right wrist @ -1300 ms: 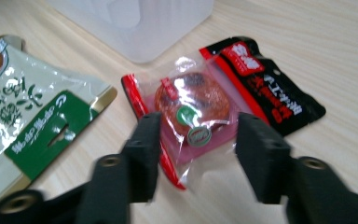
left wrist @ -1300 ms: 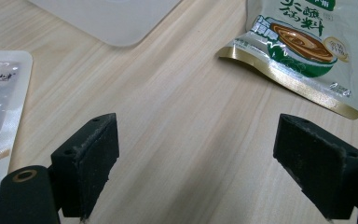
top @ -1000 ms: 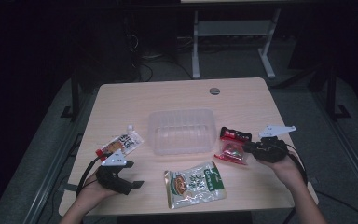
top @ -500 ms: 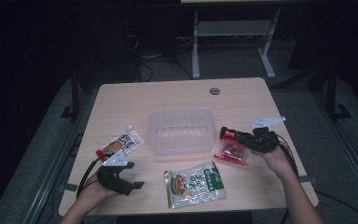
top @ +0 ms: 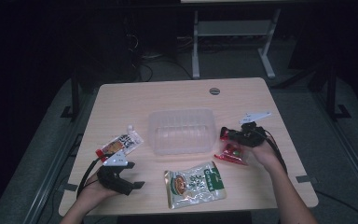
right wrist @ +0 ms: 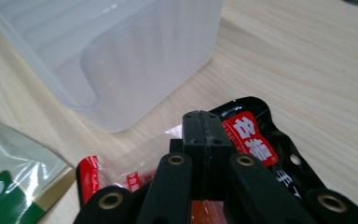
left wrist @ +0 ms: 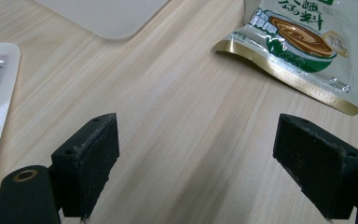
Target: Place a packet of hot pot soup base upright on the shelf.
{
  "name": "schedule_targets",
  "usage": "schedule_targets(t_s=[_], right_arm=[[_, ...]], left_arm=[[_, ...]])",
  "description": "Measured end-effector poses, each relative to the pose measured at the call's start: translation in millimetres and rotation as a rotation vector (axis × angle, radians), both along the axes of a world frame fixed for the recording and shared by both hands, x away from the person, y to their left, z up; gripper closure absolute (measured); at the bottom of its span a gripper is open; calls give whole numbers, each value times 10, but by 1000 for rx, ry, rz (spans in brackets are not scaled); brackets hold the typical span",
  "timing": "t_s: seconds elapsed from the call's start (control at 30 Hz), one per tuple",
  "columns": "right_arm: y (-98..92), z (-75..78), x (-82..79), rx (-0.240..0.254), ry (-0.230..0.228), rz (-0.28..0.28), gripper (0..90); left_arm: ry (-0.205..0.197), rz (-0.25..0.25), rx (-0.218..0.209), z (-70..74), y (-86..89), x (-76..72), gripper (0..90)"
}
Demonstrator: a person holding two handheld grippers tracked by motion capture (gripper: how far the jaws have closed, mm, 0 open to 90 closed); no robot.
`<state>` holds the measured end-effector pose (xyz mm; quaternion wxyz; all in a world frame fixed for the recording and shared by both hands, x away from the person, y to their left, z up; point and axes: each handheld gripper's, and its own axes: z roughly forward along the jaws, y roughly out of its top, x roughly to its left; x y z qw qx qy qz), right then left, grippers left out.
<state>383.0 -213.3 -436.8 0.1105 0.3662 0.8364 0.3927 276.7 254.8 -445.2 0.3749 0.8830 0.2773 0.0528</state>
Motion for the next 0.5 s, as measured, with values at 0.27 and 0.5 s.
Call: schedule_targets(t_s=[0.27,0.5], right_arm=[[109,-96,41,-44,31,23,897],[157,-143,48,-65,37,30,897]], left_arm=[[2,-1,4,-4,-1,2,141],[5,2,5,-13,-2,1,141]])
